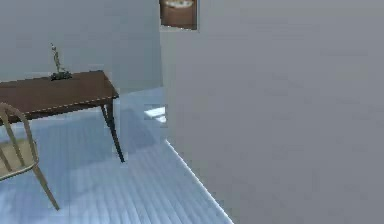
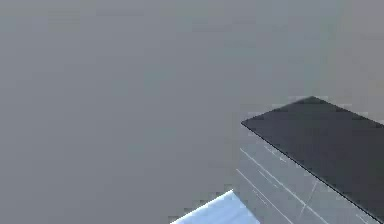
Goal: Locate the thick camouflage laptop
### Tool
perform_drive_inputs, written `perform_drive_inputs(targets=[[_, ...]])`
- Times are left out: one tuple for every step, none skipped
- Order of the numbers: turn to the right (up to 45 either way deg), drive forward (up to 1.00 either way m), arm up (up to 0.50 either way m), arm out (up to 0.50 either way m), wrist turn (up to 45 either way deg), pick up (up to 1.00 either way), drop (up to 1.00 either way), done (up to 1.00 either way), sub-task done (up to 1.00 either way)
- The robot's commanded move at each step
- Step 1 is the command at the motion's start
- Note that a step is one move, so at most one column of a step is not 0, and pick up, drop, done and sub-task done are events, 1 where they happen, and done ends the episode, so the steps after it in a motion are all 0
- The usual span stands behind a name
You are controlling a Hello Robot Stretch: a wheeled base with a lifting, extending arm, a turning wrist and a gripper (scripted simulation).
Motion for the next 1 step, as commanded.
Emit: perform_drive_inputs(targets=[[-45.0,0.0,0.0,0.0,0.0,0.0,0.0,0.0,0.0]])
